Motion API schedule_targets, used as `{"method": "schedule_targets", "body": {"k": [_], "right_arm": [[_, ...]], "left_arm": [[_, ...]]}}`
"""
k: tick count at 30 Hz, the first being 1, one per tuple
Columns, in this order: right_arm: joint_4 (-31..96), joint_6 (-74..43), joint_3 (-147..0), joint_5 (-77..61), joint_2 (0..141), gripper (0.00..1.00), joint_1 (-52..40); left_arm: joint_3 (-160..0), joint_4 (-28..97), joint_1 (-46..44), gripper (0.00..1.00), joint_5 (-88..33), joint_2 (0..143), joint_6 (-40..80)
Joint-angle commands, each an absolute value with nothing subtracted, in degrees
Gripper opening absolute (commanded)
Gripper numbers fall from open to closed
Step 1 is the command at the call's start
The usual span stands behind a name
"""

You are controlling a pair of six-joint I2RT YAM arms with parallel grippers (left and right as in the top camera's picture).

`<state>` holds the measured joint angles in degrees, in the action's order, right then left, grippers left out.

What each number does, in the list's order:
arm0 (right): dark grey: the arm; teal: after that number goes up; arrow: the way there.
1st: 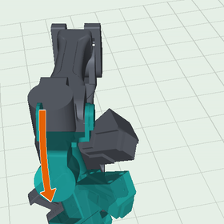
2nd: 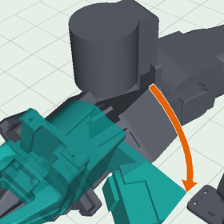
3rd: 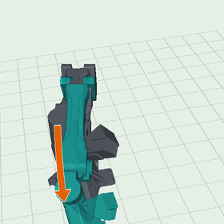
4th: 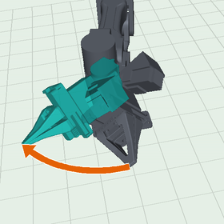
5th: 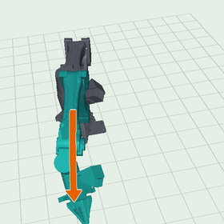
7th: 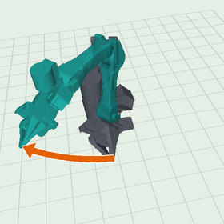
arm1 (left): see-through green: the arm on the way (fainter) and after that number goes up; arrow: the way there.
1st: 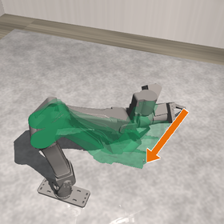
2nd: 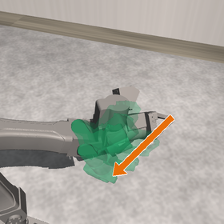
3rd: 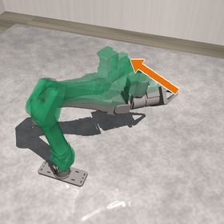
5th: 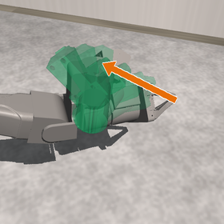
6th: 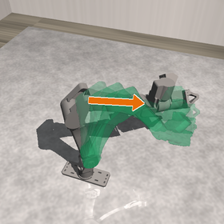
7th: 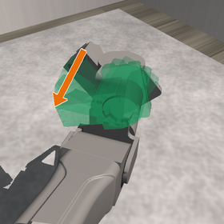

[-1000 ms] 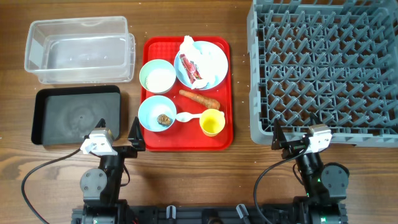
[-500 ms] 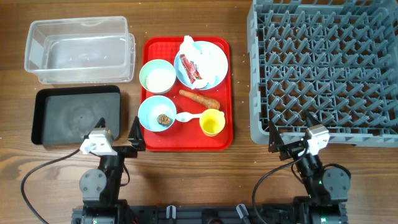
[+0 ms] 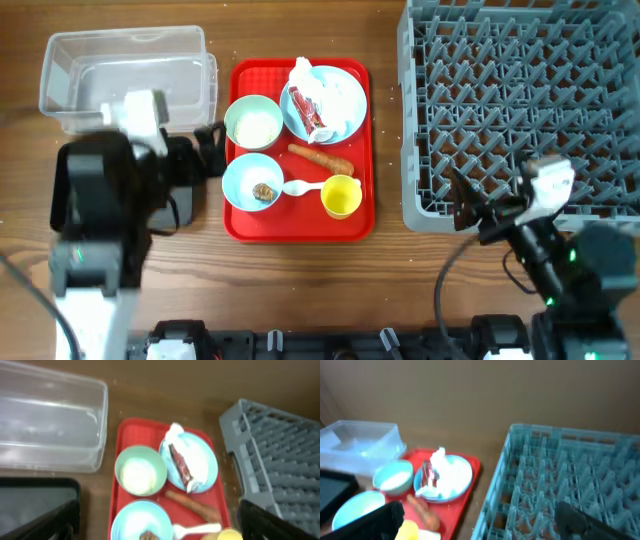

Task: Sort waste into correct bins and load items into the dishwasher rack
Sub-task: 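Reach the left gripper to the rice bowl on the red tray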

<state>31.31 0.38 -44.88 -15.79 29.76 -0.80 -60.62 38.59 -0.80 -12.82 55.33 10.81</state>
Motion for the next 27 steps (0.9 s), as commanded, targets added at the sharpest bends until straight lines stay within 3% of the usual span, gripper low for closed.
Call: {"method": "schedule_targets", "body": {"k": [1,11,13,18,24,26,27], "right_arm": [[38.1,1.4,-51.8,-12.5,38.7,1.00,-0.5],[42.3,-1.7,-52.4,-23.3,58.1,1.00,-0.5],[43.7,-1.7,-52.4,-23.2,61.6,0.99,-0.5],[44.2,-1.7,-52.4,-23.2,65.5,0.80,-0.5],[44.3,-1.7,-52.4,-23.2,65.4,0.73,-0.5],[44.3,-1.7,-52.4,-23.2,65.4,0.73,-0.5],[44.3,-1.7,-52.4,-23.2,65.4,0.73,-0.5]], "left_arm": [[-75.1,49.9,-4.0,1.00,-14.1,69.3,9.3],[-78.0,50.9,-16.4,1.00,-18.0,94.3,14.0],[-78.0,51.7,-18.0,0.90,-17.3,97.5,14.0],[-77.9,53.4,-22.4,0.80,-8.4,105.6,18.5],[-77.9,53.5,-26.8,0.62,3.2,113.0,26.2],[-77.9,53.4,-26.8,0.53,4.2,113.4,27.5],[-77.9,53.0,-26.7,0.36,4.4,113.4,27.5]]}}
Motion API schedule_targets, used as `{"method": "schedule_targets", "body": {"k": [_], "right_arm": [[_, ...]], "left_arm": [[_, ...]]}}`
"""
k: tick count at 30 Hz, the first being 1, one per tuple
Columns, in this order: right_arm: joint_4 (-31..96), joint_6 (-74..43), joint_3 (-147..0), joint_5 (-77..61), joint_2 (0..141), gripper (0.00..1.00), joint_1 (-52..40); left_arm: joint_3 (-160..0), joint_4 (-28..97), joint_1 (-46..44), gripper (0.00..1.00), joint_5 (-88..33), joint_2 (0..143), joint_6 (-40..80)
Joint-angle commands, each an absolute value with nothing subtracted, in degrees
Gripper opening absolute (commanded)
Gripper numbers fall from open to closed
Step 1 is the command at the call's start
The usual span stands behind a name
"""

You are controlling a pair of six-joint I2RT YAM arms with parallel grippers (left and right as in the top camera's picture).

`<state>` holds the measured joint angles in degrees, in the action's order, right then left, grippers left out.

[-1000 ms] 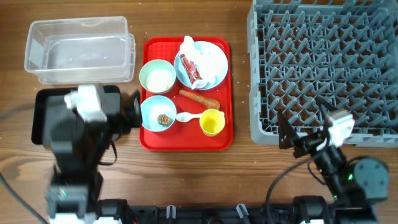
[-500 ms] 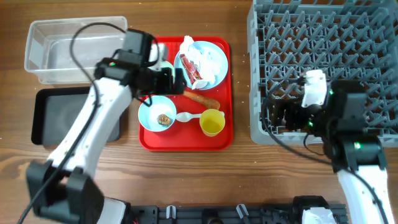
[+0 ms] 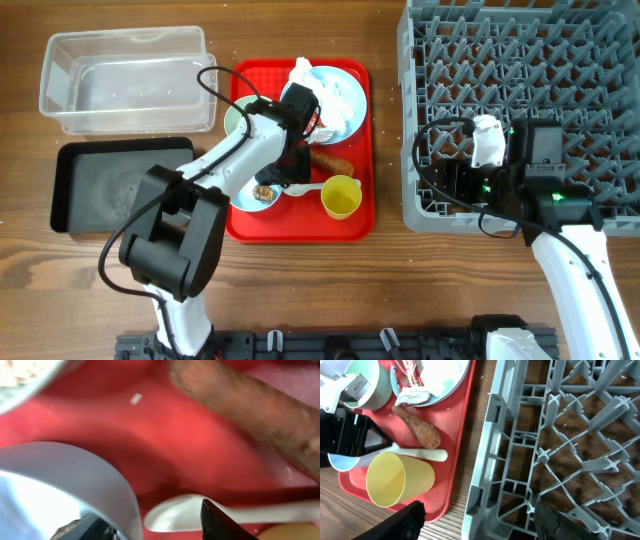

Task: Sort waste into correct bins and load items into the dishwasher rack

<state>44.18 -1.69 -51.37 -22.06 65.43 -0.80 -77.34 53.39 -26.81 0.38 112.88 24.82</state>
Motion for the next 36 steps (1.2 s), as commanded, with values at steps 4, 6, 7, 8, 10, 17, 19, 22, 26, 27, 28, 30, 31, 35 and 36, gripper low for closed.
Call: {"method": "schedule_targets", "body": {"k": [4,6,7,8,10,17,19,22,26,27,28,30,31,35,36], "right_arm": [[44.3,-1.7,-52.4,-23.1,65.4,0.71,-0.5],[44.3,-1.7,-52.4,-22.5,65.4,0.66,-0.5],[44.3,-1.7,-52.4,-22.5,65.4,0.66,-0.5],[44.2,-1.7,-52.4,-22.5,65.4,0.65,-0.5],[44.2,-1.7,-52.4,-22.5,65.4,0.65,-0.5],[43.7,-1.6,-52.4,-22.3,65.4,0.61,-0.5],[43.5,-1.6,-52.4,-22.3,65.4,0.61,-0.5],[43.6,-1.5,-52.4,-22.3,65.4,0.61,-0.5],[43.6,-1.6,-52.4,-22.3,65.4,0.61,-0.5],[43.6,-1.6,-52.4,-22.3,65.4,0.61,-0.5],[43.6,-1.5,-52.4,-22.3,65.4,0.61,-0.5],[43.8,-1.5,-52.4,-22.3,65.4,0.61,-0.5],[43.8,-1.5,-52.4,-22.3,65.4,0.61,-0.5],[43.8,-1.6,-52.4,-22.3,65.4,0.61,-0.5],[43.9,-1.7,-52.4,-22.3,65.4,0.61,-0.5]], "left_arm": [[-77.9,52.8,-26.7,0.04,4.6,113.4,27.5],[-78.8,54.2,-26.7,0.04,4.3,113.1,27.4],[-80.4,56.5,-26.7,0.04,3.5,112.4,27.4],[-82.4,58.9,-26.6,0.04,3.0,111.4,27.4],[-87.0,63.1,-26.1,0.04,0.9,108.8,27.2],[-92.7,72.5,-16.7,0.04,-3.2,96.5,24.0],[-92.7,73.4,-10.2,0.04,-7.3,94.8,20.7],[-92.4,73.3,3.0,0.04,-19.7,95.5,12.5],[-89.7,70.2,17.2,0.04,-33.4,97.0,5.3],[-88.6,69.1,20.9,0.04,-36.5,97.5,3.7],[-87.3,68.2,23.9,0.04,-39.3,98.1,2.0],[-84.2,66.5,29.5,0.04,-44.7,99.7,-1.6],[-82.8,65.6,31.9,0.04,-47.4,100.7,-3.3],[-78.4,63.6,40.6,0.04,-65.7,106.7,-12.1],[-77.8,63.9,41.9,0.04,-69.9,107.9,-13.9]]}}
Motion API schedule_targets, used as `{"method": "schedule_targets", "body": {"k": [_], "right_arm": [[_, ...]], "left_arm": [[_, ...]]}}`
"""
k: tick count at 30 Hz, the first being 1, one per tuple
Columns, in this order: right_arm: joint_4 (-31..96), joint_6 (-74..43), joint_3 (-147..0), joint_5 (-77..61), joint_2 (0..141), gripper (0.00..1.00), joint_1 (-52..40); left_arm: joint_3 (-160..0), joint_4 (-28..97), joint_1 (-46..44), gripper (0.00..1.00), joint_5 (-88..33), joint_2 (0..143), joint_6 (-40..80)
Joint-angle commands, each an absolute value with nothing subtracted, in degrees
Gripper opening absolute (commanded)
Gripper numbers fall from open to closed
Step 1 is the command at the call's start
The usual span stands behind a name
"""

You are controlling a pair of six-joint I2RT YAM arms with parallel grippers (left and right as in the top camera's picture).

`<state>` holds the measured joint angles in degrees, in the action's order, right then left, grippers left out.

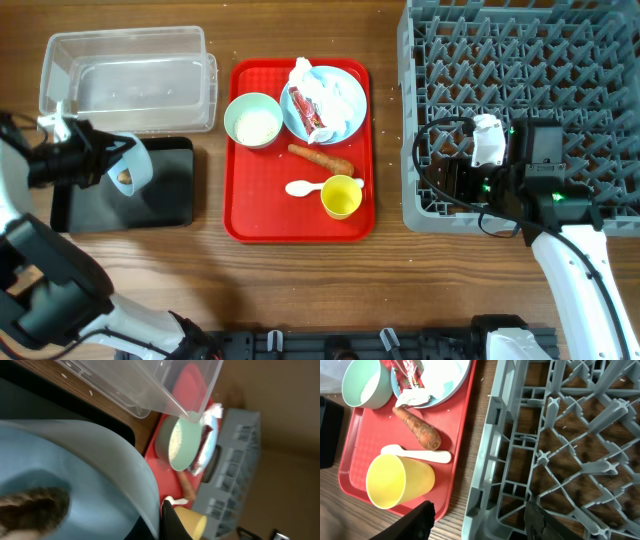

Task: Sort waste into correct bins and load items into the dishwasher rack

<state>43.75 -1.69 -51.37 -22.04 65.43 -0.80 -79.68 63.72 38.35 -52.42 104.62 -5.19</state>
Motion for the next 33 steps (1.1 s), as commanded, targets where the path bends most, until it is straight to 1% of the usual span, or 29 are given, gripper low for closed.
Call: {"method": "schedule_targets", "body": {"k": [1,4,7,12,16,22,23,24,26,28,33], "right_arm": [[44.1,-1.7,-52.4,-22.3,65.4,0.61,-0.5],[44.5,-1.7,-52.4,-22.3,65.4,0.61,-0.5],[44.6,-1.7,-52.4,-22.3,65.4,0.62,-0.5],[45.3,-1.7,-52.4,-22.3,65.4,0.62,-0.5],[45.3,-1.7,-52.4,-22.3,65.4,0.62,-0.5],[45.3,-1.7,-52.4,-22.3,65.4,0.62,-0.5],[45.3,-1.7,-52.4,-22.3,65.4,0.62,-0.5],[45.3,-1.7,-52.4,-22.3,65.4,0.62,-0.5],[45.3,-1.7,-52.4,-22.3,65.4,0.62,-0.5],[45.2,-1.7,-52.4,-22.3,65.4,0.62,-0.5],[45.1,-2.2,-52.4,-22.3,65.4,0.62,-0.5]], "left_arm": [[-77.6,64.3,42.9,0.04,-73.1,108.9,-15.7],[-77.6,64.4,44.5,0.04,-79.2,111.0,-16.5],[-77.6,60.9,45.3,0.04,-84.8,113.5,-16.3],[-77.5,60.2,45.4,0.04,-83.9,118.3,-17.8],[-77.2,61.6,45.4,0.04,-84.2,118.6,-20.9],[-77.2,68.5,45.4,0.04,-81.7,118.6,-31.6],[-77.2,70.3,45.3,0.04,-80.3,118.6,-35.0],[-77.2,74.7,45.3,0.04,-77.0,118.6,-43.7],[-77.2,79.1,45.2,0.04,-73.5,118.6,-54.4],[-77.0,80.6,45.2,0.04,-74.1,118.6,-60.3],[-77.0,80.6,45.1,0.04,-76.9,118.6,-60.9]]}}
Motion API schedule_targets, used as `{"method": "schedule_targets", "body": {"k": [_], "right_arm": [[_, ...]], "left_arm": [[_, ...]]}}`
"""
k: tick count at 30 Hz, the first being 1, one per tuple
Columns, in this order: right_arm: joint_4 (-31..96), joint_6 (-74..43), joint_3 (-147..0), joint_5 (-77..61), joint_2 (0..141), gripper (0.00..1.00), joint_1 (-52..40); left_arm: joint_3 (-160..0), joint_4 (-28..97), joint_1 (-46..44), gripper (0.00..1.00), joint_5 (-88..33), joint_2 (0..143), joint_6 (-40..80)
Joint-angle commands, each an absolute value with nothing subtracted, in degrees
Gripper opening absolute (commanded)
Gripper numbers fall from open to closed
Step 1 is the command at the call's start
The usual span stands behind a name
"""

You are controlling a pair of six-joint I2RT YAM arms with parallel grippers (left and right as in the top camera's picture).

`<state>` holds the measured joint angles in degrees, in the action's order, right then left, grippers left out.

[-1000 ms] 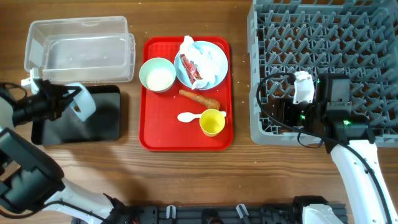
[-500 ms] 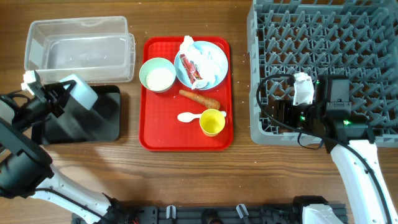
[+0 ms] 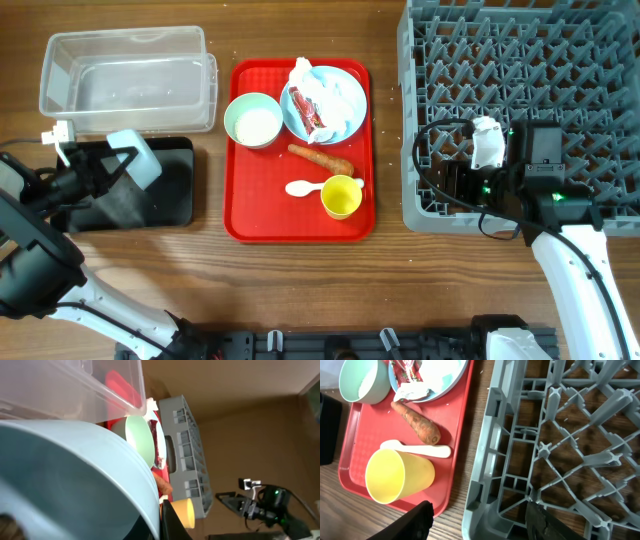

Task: Sort waste into correct bins and load items into the dishwasher rack

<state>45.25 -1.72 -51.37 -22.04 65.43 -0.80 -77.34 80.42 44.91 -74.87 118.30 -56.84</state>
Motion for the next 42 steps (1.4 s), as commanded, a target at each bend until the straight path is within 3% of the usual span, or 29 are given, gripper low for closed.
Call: {"method": "schedule_targets", "body": {"k": [1,9,14,18,21,24,30,36,37,38,41,42], "right_arm": [[45.1,-2.1,-52.4,-22.3,65.4,0.62,-0.5],[44.7,-2.1,-52.4,-22.3,65.4,0.62,-0.5],[44.7,-2.1,-52.4,-22.3,65.4,0.62,-0.5],[44.6,-2.2,-52.4,-22.3,65.4,0.63,-0.5],[44.6,-2.1,-52.4,-22.3,65.4,0.62,-0.5],[44.6,-2.1,-52.4,-22.3,65.4,0.62,-0.5],[44.6,-1.5,-52.4,-22.3,65.4,0.63,-0.5],[44.6,-1.5,-52.4,-21.9,65.4,0.63,-0.5],[44.6,-1.5,-52.4,-21.8,65.4,0.63,-0.5],[44.6,-1.5,-52.4,-21.8,65.4,0.63,-0.5],[44.6,-1.5,-52.4,-21.8,65.4,0.63,-0.5],[44.6,-1.5,-52.4,-21.8,65.4,0.63,-0.5]], "left_arm": [[-77.1,80.7,45.1,0.04,-79.7,118.6,-61.1],[-77.8,84.8,39.6,0.04,-82.5,113.3,-63.0],[-82.7,85.9,24.6,0.04,-78.5,99.9,-57.6],[-82.7,69.5,7.0,0.04,-59.2,94.7,-29.4],[-82.7,60.6,-7.9,0.04,-29.1,95.4,-6.7],[-82.0,60.4,-18.2,0.04,-14.3,96.5,0.1],[-73.1,55.2,-26.9,0.04,-0.1,99.5,12.4],[-65.8,48.7,-26.8,0.04,0.4,100.3,15.8],[-64.3,47.9,-26.8,0.10,0.4,100.3,15.9],[-63.3,47.5,-26.8,0.25,0.5,100.3,15.9],[-63.2,47.5,-26.8,0.58,0.1,100.3,15.9],[-63.8,47.7,-26.8,0.60,0.0,100.3,15.9]]}}
